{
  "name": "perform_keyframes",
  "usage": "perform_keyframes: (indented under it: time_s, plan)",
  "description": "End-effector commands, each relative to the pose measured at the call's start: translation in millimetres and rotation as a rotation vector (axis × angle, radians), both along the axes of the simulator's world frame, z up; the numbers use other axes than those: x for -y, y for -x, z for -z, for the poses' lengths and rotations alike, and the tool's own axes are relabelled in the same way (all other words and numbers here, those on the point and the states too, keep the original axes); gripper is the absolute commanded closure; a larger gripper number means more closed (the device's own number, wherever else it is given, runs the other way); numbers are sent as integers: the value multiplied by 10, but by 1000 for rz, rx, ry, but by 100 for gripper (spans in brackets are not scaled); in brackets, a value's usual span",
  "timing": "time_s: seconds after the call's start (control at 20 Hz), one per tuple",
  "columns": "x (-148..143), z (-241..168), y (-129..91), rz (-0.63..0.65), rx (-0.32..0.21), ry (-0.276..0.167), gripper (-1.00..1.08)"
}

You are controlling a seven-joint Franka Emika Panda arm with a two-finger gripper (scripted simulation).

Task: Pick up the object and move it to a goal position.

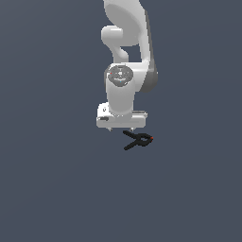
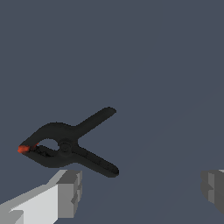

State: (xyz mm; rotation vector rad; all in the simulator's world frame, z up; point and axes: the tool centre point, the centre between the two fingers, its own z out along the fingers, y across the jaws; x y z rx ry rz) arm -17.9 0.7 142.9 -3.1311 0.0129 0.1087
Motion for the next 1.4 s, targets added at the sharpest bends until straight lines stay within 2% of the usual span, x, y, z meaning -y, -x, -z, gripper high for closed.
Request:
perform_keyframes:
  time_s: [0.0,0.45,0.9,1.35]
  plan:
    - [0,0,0,0,0,0,-92]
    - [143,102,20,20,-33,11,-92]
    - [123,107,19,37,-31,12,-92]
    - [35,158,21,140,-25,18,-92]
